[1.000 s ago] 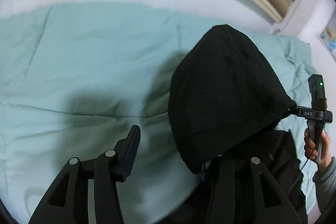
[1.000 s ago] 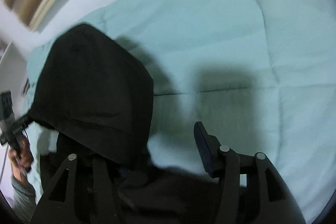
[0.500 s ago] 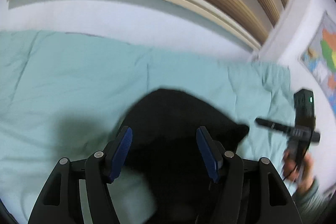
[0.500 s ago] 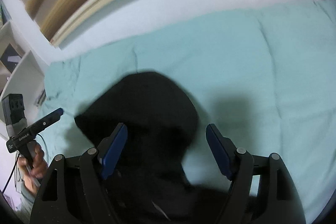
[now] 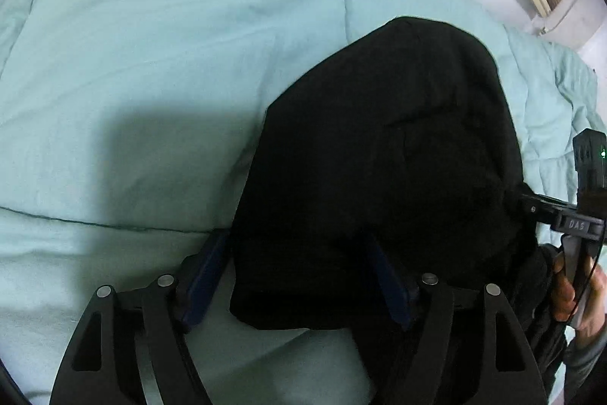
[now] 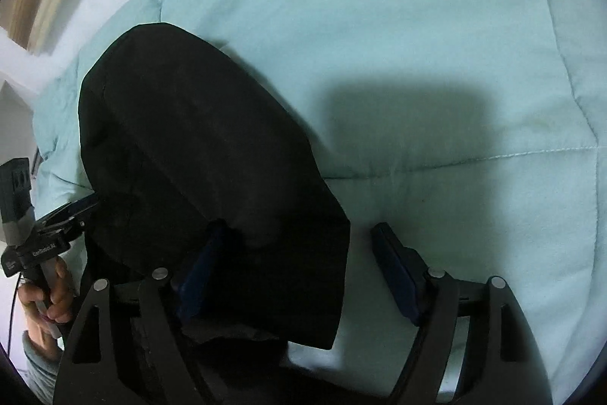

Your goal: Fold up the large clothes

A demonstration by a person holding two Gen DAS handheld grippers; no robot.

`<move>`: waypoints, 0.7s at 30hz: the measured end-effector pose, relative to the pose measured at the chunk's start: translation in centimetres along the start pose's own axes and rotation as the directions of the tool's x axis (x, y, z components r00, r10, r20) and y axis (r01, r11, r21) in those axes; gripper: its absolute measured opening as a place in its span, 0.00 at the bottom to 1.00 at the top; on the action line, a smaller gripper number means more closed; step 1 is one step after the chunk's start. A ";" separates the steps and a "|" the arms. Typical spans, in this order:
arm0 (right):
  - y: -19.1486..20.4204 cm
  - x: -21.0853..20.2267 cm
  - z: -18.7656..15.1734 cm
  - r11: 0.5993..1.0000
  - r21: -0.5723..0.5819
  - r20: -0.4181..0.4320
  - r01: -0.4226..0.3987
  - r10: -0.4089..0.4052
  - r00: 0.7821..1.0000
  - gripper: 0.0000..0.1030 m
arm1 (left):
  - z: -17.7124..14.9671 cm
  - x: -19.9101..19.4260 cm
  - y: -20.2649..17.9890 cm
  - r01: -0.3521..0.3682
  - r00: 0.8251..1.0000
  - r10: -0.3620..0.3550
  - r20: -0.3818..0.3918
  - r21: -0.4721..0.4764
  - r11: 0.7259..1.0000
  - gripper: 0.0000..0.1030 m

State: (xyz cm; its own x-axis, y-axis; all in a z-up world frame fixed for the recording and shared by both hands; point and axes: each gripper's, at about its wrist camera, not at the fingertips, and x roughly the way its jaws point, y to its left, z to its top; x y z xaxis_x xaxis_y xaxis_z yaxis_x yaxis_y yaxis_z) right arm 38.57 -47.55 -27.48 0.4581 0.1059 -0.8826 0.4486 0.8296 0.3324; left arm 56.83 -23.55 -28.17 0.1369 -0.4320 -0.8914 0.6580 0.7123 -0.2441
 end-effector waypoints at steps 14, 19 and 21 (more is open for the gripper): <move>7.2 -11.5 0.5 0.976 -0.215 0.316 -0.023 0.092 0.944 0.73 | 0.4 -9.6 -2.0 0.159 0.944 -0.164 0.287 0.042 0.986 0.74; 9.3 -4.2 -0.2 0.953 -0.292 0.138 0.086 -0.047 0.989 0.62 | 0.1 -1.0 -4.2 0.066 0.998 -0.068 0.020 0.089 0.994 0.74; 8.8 -0.4 -1.0 0.947 -0.301 0.055 0.111 -0.099 0.994 0.61 | -0.6 0.7 -4.2 0.048 0.999 -0.047 -0.013 0.089 0.995 0.74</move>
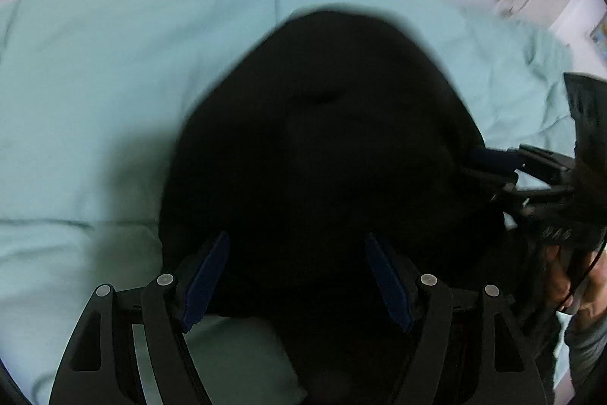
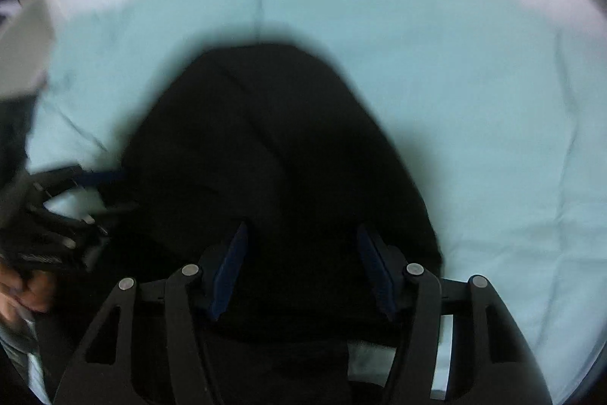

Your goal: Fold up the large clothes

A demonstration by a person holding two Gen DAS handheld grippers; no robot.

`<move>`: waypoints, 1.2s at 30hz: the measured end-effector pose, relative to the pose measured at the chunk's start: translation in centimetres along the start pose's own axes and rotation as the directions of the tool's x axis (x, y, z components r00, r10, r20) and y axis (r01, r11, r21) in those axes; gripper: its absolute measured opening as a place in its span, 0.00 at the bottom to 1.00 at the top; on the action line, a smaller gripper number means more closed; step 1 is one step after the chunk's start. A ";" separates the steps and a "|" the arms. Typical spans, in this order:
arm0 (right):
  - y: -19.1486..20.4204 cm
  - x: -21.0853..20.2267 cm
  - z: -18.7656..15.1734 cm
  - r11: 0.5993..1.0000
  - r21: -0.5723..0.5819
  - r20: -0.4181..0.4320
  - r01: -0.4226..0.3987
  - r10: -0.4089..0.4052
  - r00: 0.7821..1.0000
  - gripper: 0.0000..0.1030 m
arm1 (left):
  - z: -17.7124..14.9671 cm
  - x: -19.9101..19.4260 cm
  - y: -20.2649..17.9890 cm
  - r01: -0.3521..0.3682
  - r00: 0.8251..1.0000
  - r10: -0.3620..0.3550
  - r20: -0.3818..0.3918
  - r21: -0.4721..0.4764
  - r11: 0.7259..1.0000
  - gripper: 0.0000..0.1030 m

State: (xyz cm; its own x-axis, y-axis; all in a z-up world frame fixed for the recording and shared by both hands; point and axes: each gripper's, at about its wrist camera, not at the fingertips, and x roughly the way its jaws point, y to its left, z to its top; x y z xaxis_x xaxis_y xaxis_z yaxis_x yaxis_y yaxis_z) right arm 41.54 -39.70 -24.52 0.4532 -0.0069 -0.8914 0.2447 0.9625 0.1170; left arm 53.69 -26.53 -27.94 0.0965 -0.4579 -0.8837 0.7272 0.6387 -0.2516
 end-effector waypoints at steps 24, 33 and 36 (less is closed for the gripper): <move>-9.9 -5.3 -1.7 0.972 0.182 0.071 -0.148 0.137 0.988 0.79 | 3.4 -7.0 9.8 0.076 0.980 -0.032 0.198 -0.220 0.973 0.74; -11.1 2.4 0.6 0.921 0.173 -0.041 -0.349 0.361 0.932 0.70 | 3.8 0.1 9.5 0.311 0.950 -0.310 0.028 -0.151 0.939 0.74; -9.8 4.1 1.1 0.902 0.148 -0.061 -0.407 0.419 0.906 0.59 | 3.8 1.5 9.0 0.307 0.952 -0.306 0.026 -0.156 0.939 0.74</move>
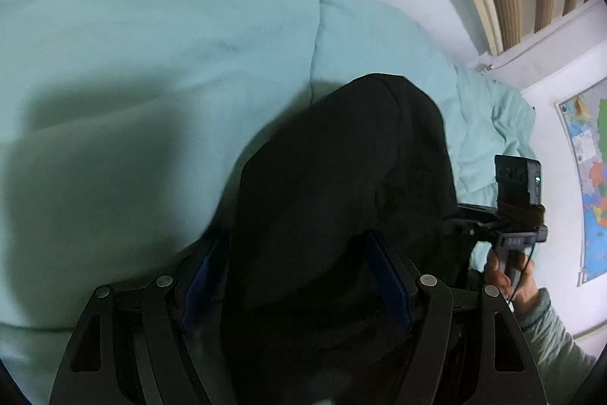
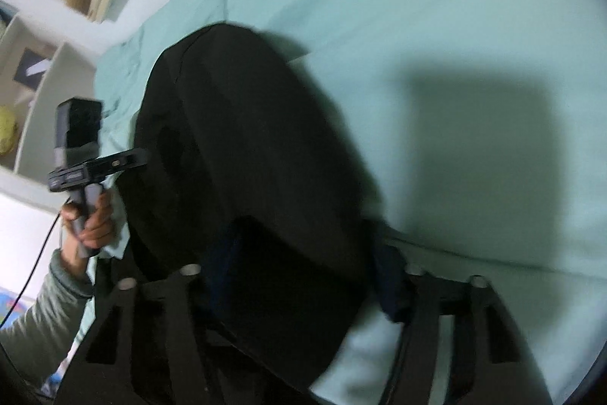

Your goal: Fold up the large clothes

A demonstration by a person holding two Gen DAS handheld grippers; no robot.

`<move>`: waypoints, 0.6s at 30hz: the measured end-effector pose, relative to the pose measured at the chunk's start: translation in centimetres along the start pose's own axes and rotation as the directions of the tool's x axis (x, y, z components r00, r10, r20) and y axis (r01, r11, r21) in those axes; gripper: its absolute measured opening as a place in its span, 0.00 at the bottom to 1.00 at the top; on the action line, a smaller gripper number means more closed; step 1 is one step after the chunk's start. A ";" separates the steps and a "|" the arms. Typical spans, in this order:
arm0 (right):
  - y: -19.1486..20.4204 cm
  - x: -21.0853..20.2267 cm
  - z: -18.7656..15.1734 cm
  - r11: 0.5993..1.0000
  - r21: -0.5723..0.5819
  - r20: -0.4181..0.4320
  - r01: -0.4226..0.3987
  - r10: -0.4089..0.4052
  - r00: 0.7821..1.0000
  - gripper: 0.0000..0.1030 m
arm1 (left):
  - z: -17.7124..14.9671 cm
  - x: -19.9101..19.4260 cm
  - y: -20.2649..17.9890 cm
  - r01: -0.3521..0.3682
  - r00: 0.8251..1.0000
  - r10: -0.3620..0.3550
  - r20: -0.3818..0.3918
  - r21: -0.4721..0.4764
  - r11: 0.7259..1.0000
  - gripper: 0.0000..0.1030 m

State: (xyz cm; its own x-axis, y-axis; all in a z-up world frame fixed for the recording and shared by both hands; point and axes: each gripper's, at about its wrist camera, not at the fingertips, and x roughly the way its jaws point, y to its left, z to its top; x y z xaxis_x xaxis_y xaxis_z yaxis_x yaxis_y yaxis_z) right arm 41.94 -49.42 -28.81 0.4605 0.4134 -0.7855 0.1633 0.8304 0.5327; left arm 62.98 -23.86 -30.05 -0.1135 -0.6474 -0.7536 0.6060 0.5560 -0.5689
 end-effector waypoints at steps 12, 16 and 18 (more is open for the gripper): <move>6.6 -4.7 -2.1 0.973 -0.184 0.134 0.141 -0.117 0.984 0.21 | -3.4 -5.9 -7.5 -0.084 0.985 0.044 0.165 0.244 0.966 0.17; 12.2 -11.1 -6.5 0.941 -0.247 0.306 0.230 -0.149 0.940 0.19 | -7.6 -12.8 -12.2 -0.105 0.962 0.006 0.274 0.350 0.931 0.17; 15.8 -14.1 -9.8 0.910 -0.279 0.381 0.308 -0.189 0.905 0.18 | -10.2 -16.5 -14.3 -0.115 0.948 -0.016 0.317 0.390 0.914 0.17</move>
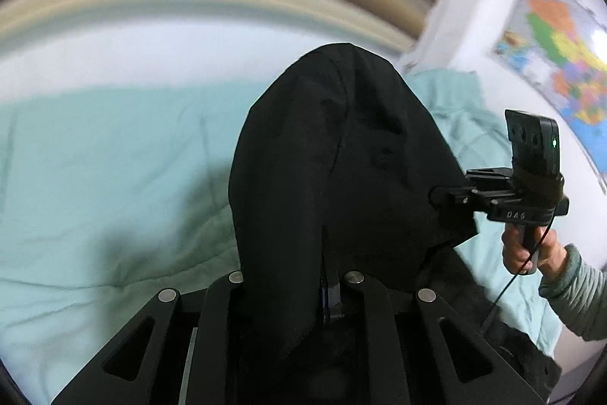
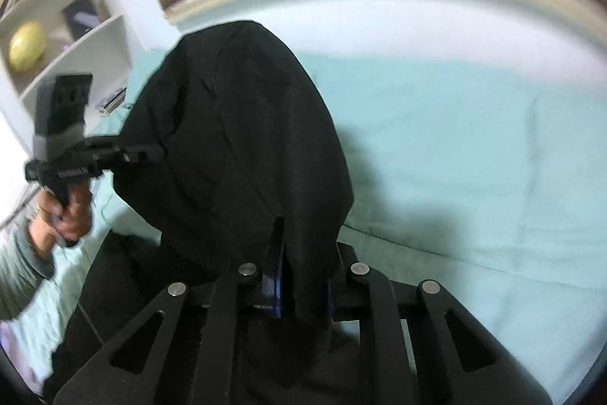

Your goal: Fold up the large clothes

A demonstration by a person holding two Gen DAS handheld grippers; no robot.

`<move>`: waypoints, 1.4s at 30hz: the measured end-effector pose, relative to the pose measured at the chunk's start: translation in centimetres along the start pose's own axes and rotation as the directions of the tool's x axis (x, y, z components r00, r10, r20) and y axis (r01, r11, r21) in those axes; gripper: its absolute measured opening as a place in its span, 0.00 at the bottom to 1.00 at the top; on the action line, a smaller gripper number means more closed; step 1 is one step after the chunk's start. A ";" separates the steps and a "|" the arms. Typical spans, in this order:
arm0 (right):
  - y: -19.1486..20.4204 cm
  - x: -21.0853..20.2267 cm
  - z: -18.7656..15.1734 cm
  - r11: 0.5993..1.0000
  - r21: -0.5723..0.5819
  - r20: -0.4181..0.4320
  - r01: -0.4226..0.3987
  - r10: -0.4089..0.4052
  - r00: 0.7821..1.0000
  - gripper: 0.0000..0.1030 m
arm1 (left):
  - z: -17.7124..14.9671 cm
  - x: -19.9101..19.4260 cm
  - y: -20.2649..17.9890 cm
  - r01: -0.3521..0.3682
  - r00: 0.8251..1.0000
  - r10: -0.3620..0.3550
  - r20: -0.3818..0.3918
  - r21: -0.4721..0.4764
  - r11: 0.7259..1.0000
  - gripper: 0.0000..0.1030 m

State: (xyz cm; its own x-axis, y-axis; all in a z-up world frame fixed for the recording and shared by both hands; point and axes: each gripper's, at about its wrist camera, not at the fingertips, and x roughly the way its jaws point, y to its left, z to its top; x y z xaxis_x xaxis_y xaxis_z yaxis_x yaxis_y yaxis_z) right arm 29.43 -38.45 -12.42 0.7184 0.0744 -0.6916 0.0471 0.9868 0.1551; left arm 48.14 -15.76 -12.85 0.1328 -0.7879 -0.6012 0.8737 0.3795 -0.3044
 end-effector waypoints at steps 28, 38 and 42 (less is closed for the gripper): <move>12.4 -13.6 -9.4 0.979 0.144 -0.077 0.142 -0.132 0.988 0.47 | -12.0 -15.4 -8.7 -0.204 0.976 0.193 -0.105 -0.108 0.973 0.24; 16.2 -2.2 -10.3 0.985 0.172 -0.315 0.031 0.025 0.949 0.47 | -16.8 -6.2 -9.2 -0.059 0.956 0.009 -0.293 -0.163 0.985 0.26; 15.9 0.1 -17.8 0.974 0.225 -0.451 0.043 0.065 0.890 0.47 | -23.2 -4.4 -9.6 -0.045 0.929 -0.055 -0.367 -0.259 0.965 0.26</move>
State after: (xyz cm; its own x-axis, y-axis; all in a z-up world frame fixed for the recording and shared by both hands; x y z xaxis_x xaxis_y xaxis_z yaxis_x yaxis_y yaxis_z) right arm 17.91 -20.18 -22.52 0.3294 0.1953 -0.9238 0.2324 0.9315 0.2798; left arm 28.29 -4.70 -24.41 -0.0958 -0.5749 -0.8126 0.7160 0.5273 -0.4574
